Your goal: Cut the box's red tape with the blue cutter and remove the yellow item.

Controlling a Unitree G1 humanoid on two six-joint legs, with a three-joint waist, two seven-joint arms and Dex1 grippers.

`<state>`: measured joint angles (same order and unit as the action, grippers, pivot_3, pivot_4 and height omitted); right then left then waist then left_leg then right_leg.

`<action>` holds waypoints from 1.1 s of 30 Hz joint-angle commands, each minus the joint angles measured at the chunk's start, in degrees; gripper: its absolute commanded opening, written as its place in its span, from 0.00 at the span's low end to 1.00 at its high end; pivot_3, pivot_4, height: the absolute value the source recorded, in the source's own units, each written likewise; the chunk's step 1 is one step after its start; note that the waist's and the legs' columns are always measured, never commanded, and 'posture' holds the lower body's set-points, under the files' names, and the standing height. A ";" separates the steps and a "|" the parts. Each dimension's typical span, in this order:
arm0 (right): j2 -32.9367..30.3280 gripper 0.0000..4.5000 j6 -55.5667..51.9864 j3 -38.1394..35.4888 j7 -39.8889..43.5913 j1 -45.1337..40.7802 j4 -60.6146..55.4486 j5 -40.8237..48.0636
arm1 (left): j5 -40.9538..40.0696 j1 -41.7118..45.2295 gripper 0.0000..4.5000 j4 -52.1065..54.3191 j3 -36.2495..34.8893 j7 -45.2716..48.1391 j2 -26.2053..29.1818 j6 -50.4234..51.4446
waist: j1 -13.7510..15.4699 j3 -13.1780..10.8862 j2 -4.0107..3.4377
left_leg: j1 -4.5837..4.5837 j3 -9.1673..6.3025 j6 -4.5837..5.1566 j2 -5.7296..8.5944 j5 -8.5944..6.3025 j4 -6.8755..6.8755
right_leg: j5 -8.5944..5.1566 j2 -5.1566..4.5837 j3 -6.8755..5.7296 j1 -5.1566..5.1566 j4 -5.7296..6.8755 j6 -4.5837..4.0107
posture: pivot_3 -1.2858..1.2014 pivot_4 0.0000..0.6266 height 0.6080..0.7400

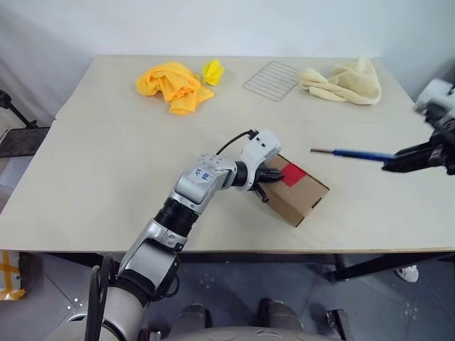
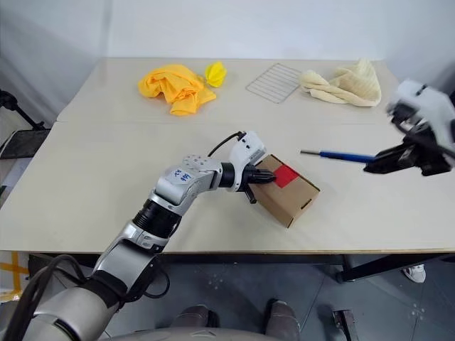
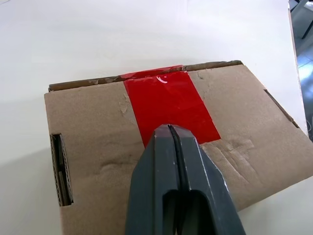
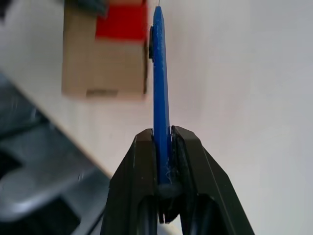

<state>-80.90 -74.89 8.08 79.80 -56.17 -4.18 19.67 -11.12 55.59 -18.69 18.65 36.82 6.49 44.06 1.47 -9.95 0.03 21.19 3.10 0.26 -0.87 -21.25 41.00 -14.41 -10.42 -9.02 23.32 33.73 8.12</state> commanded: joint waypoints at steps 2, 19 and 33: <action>7.28 0.03 -0.24 -18.31 -13.41 11.70 -2.06 -0.95 | 3.46 -0.32 0.00 -4.83 2.02 -0.05 1.07 0.46 | 0.05 0.03 0.11 | -0.01 -0.02 0.00 -0.02 0.00 0.04 | 0.00 0.00 -0.02 -0.03 0.01 0.00 | 0.52 0.24 1.00; 44.21 0.26 36.17 -36.35 -43.68 42.15 5.44 -3.31 | 4.09 1.35 0.00 -5.93 1.32 0.33 0.51 -0.17 | -0.07 0.15 -0.11 | -0.37 0.02 0.11 0.07 0.09 -0.04 | 0.09 0.01 -0.01 -0.45 -0.07 0.12 | 0.52 0.24 1.00; 34.71 0.99 32.88 -34.94 -43.24 38.73 -3.83 1.16 | 2.74 1.56 0.00 -3.28 -3.31 -0.41 2.38 -0.04 | -0.80 0.08 -0.23 | -0.49 0.09 0.14 0.04 0.07 -0.14 | 0.09 0.02 0.08 -0.46 -0.10 0.12 | 0.52 0.24 1.00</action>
<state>-44.75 -41.60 -27.20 36.72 -15.79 -5.70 19.71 -9.57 57.82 -22.12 16.13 37.49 7.76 43.25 0.67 -9.87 -0.20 20.67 3.19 0.40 -0.83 -21.18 40.83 -14.31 -10.40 -8.94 22.86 33.63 8.23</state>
